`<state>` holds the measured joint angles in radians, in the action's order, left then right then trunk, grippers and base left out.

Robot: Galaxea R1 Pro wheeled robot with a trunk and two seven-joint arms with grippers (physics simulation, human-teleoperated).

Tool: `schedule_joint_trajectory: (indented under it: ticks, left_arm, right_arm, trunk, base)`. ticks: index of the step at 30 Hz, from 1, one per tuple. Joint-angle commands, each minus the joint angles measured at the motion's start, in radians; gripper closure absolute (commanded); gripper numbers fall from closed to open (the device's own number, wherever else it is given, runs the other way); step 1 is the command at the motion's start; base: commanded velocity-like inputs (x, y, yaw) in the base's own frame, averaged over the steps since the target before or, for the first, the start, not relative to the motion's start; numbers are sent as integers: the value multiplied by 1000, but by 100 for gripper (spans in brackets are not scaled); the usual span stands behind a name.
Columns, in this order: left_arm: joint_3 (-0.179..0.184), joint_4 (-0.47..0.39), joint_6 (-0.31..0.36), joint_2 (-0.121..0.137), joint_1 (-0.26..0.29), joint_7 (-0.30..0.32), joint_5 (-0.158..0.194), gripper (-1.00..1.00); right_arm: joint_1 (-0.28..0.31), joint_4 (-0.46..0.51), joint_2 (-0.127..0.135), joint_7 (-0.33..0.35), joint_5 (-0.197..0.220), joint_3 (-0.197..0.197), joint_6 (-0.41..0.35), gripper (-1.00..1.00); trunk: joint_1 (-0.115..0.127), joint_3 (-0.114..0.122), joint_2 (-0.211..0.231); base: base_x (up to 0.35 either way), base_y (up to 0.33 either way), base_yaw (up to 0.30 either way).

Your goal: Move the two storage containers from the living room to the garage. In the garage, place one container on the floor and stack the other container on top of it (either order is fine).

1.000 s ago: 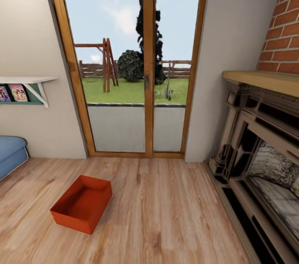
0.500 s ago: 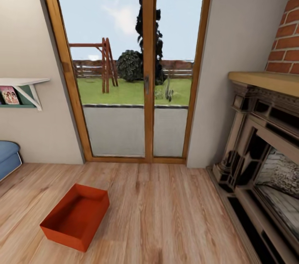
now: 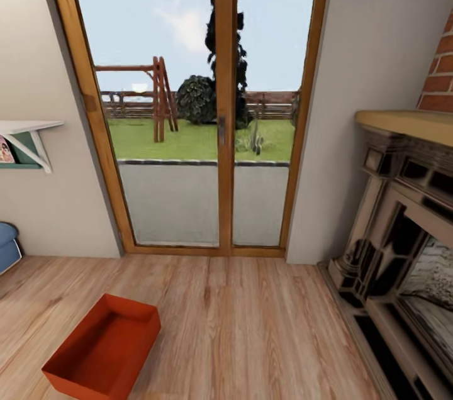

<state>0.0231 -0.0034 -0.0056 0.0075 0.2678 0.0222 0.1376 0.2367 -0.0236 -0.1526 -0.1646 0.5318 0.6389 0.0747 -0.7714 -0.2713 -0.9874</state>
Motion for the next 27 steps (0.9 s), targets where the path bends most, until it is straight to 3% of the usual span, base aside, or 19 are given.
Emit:
schedule_joint_trajectory:
  ticks: [1,27]
  left_arm:
    - [3,0,-1,0,1,2,10,-100]
    - [3,0,-1,0,1,2,10,-100]
  right_arm:
    - [1,-2,-1,-1,10,8,5,-100]
    - [1,-2,-1,-1,10,8,5,-100]
  trunk:
    - [-1,-1,-1]
    - [-1,-1,-1]
  base:
    - [322,0,0]
    - [322,0,0]
